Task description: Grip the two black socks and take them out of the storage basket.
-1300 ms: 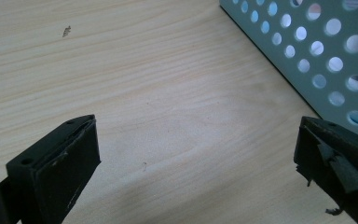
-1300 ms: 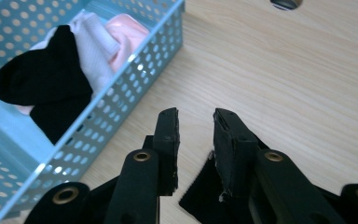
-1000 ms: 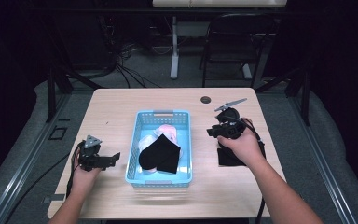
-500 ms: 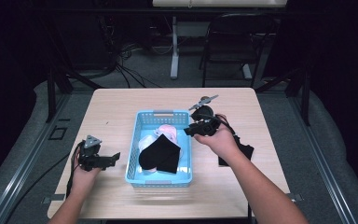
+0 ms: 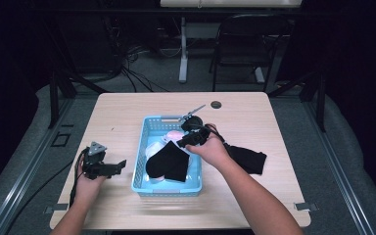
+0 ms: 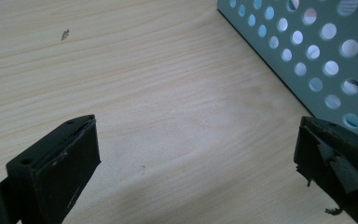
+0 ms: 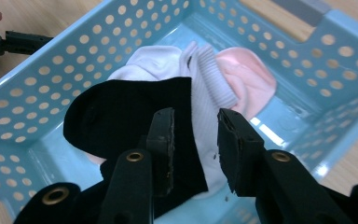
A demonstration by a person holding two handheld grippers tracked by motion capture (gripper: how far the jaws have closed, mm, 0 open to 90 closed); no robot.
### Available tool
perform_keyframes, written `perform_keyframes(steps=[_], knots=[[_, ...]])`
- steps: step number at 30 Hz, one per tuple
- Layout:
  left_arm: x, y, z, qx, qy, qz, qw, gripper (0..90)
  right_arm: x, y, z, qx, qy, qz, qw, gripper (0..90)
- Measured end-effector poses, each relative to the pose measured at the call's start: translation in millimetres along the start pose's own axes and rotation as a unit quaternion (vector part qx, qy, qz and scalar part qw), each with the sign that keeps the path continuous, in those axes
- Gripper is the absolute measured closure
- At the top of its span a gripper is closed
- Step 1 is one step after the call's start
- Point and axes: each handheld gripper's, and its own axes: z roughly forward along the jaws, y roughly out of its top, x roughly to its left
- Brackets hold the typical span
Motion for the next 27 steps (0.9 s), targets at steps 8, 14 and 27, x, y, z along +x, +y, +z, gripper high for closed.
perform_keyframes(steps=[8, 14, 27], knots=[[0.2, 0.1, -0.2, -0.002, -0.001, -0.001, 1.0, 0.3, 5.9, 3.3, 20.9, 0.016, 0.002, -0.012, 0.9998, 65.1], [0.1, 0.2, -0.4, -0.002, -0.001, -0.001, 1.0, 0.3, 3.3, 2.9, 32.2, 0.023, -0.001, -0.002, 0.9997, 65.1], [-0.2, 0.6, -0.7, -0.002, 0.0, 0.0, 1.0, 0.3, 3.3, -0.3, 36.6, 0.048, -0.001, -0.006, 0.9988, 67.4]])
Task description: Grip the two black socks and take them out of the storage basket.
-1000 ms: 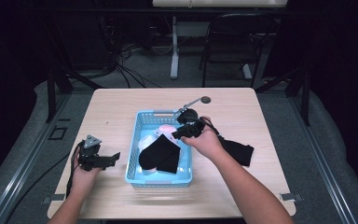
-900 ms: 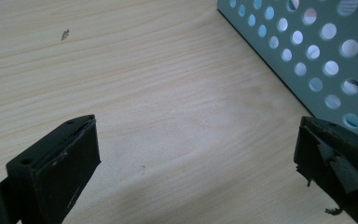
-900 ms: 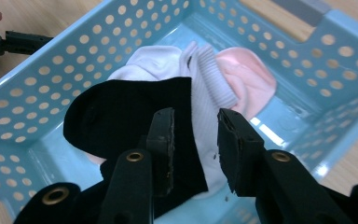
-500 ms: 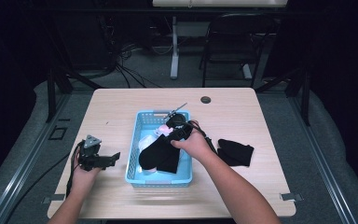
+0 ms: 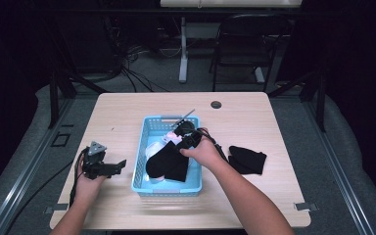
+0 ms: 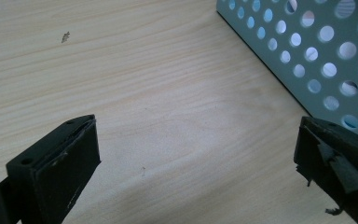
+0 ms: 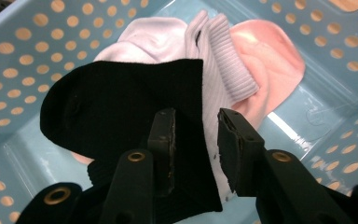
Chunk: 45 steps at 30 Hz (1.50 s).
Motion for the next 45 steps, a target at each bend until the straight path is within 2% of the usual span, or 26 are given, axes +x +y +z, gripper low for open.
perform_keyframes(steps=[2, 5, 6, 7, 9, 13, 23, 25, 32, 45], knots=[[0.0, 0.0, 0.0, 0.0, 0.0, 0.0, 1.0, 0.3, 0.0, 0.1, -0.3, 0.012, 0.001, -0.008, 0.9999, 70.6], [0.1, 0.1, 0.0, 0.0, 0.0, 0.0, 1.0, 0.3, 0.9, -0.8, 1.0, 0.013, 0.0, -0.007, 0.9999, 73.8], [0.3, 0.0, 0.1, -0.001, -0.001, -0.001, 1.0, 0.3, 1.7, -1.2, 1.9, 0.021, 0.0, -0.011, 0.9997, 77.4], [0.5, 0.0, 0.2, -0.002, -0.002, -0.002, 1.0, 0.3, 1.7, -1.2, 1.9, 0.021, 0.0, -0.011, 0.9997, 77.4], [0.9, 0.1, 0.0, -0.002, -0.001, 0.0, 1.0, 0.3, 2.2, -2.3, 1.9, 0.022, 0.001, -0.012, 0.9997, 83.6], [0.5, 0.0, 0.2, -0.002, -0.001, -0.002, 1.0, 0.3, 3.0, -3.7, 1.1, 0.016, 0.005, -0.006, 0.9998, 86.8], [0.6, 0.1, 0.0, -0.002, 0.0, -0.001, 1.0, 0.3, 5.2, -4.0, -5.0, 0.016, 0.01, -0.016, 0.9997, 87.5], [0.8, 0.2, 0.1, -0.001, 0.0, 0.001, 1.0, 0.3, 6.7, -4.2, -6.3, 0.01, 0.011, -0.014, 0.9998, 87.5], [0.6, 0.2, 0.2, 0.001, 0.0, 0.001, 1.0, 0.3, 14.3, -0.1, -24.3, -0.004, 0.016, -0.031, 0.9994, 87.6], [0.7, -0.1, 0.7, 0.0, 0.0, -0.004, 1.0, 0.3, 20.0, 4.0, -47.3, -0.029, 0.02, -0.036, 0.9987, 87.7]])
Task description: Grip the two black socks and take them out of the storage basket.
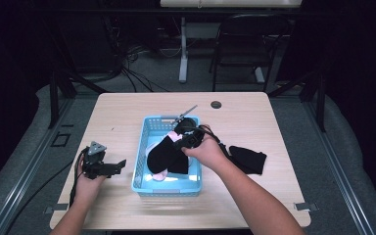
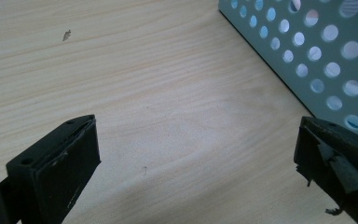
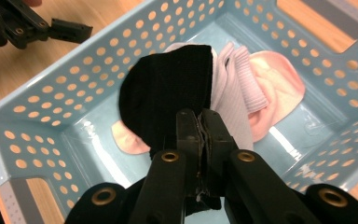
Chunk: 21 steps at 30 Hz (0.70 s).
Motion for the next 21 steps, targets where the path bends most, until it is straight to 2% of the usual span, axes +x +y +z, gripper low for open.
perform_keyframes(steps=[3, 14, 15, 18, 19, 20, 21], knots=[[0.1, -0.1, -0.2, -0.001, 0.0, 0.001, 1.0, 0.3, -0.9, 1.1, -7.3, -0.013, -0.001, 0.004, 0.9999, 87.7], [0.8, -0.9, -1.6, -0.002, 0.003, -0.002, 1.0, 0.3, -4.1, 3.0, -28.4, -0.028, -0.002, 0.009, 0.9996, 87.7], [0.5, -0.9, -1.0, 0.0, 0.003, -0.001, 1.0, 0.3, -3.2, 4.5, -36.9, -0.032, -0.006, 0.003, 0.9995, 87.7], [0.3, -0.9, -1.0, 0.0, 0.003, -0.001, 1.0, 0.3, -2.2, 5.7, -44.9, -0.044, -0.001, 0.004, 0.999, 87.7], [0.3, -0.9, -1.3, 0.0, 0.003, -0.001, 1.0, 0.3, -0.5, 7.6, -56.4, -0.051, -0.003, 0.001, 0.9987, 87.7], [0.3, -0.9, -1.3, 0.0, 0.003, -0.001, 1.0, 0.3, -0.5, 7.6, -56.4, -0.051, -0.003, 0.001, 0.9987, 87.7], [0.5, -0.8, -1.3, 0.0, 0.004, -0.002, 1.0, 0.3, 0.7, 9.5, -67.4, -0.057, -0.004, 0.0, 0.9984, 87.7]])
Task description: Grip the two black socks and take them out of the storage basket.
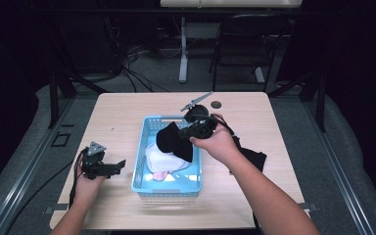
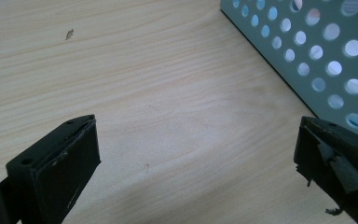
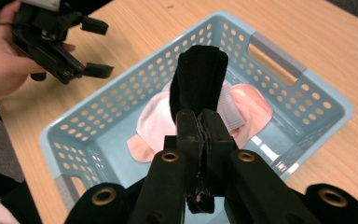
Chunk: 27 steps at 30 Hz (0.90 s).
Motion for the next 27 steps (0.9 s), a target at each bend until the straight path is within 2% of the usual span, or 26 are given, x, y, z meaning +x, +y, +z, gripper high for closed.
perform_keyframes(steps=[1, 4, 7, 15, 20, 27], knots=[[0.0, 0.0, 0.0, 0.0, 0.0, 0.0, 1.0, 0.3, 0.0, 0.0, 0.0, 0.0, 0.0, 0.0, 1.0, 87.7], [-0.2, 0.0, -0.2, -0.001, -0.001, 0.001, 1.0, 0.3, 2.2, 3.7, -16.8, -0.011, -0.004, -0.003, 0.9999, 87.7], [-0.3, 0.0, -0.4, 0.0, -0.001, 0.002, 1.0, 0.3, 2.8, 3.4, -22.4, -0.015, -0.006, -0.003, 0.9999, 87.7], [-0.1, -0.1, 0.1, 0.0, 0.0, 0.001, 1.0, 0.3, -3.4, -5.4, -42.3, -0.027, -0.018, 0.002, 0.9995, 87.7], [-0.2, 0.0, -0.6, 0.0, 0.0, 0.001, 1.0, 0.3, -16.1, -17.5, -60.6, -0.033, -0.036, 0.016, 0.9987, 87.7], [-0.4, -0.1, -0.3, 0.0, 0.001, 0.002, 1.0, 0.3, -33.0, -33.5, -77.3, -0.037, -0.057, 0.038, 0.997, 87.7]])
